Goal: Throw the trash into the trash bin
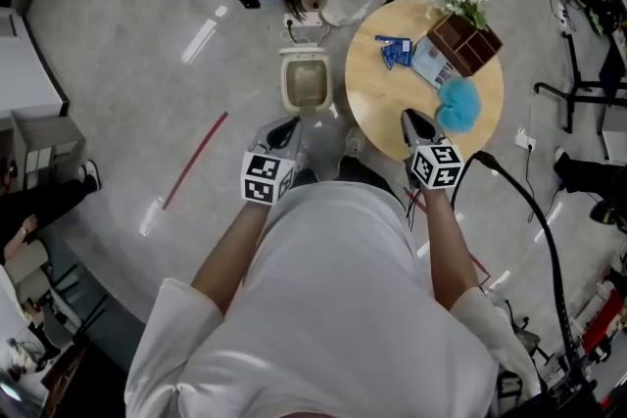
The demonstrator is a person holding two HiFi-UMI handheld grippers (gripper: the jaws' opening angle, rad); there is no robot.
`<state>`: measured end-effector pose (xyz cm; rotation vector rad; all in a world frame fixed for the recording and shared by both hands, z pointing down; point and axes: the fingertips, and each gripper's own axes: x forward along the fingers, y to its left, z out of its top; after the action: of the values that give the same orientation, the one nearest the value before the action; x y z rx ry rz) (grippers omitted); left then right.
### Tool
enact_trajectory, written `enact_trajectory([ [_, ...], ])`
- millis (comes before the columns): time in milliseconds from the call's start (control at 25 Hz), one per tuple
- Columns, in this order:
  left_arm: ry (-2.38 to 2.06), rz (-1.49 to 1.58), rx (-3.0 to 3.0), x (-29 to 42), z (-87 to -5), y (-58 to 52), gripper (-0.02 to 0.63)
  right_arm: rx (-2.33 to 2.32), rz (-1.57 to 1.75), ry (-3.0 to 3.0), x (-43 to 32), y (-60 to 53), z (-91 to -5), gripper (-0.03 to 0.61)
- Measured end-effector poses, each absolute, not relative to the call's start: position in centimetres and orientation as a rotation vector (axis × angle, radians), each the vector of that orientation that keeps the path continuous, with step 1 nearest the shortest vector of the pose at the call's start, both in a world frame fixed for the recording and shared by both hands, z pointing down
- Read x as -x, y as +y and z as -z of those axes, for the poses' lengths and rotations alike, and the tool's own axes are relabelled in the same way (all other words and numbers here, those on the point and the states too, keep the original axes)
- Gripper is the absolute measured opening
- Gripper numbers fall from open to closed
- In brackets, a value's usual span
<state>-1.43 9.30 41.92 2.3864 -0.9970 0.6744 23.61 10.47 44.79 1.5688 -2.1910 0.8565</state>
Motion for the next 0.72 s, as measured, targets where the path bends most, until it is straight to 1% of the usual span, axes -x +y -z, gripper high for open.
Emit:
enact_trajectory([
  [440, -1.092, -0.678, -2.303, 1.1, -42.7, 8.1, 0.003, -1.474, -0.881, -2.165, -25.8, 5.0, -48.6, 0.073],
  [720, -1.138, -0.669, -2.246, 1.3, -43.4, 7.1, 0.003, -1.414, -0.892, -2.098, -26.4, 1.6, -52.1, 0.118],
])
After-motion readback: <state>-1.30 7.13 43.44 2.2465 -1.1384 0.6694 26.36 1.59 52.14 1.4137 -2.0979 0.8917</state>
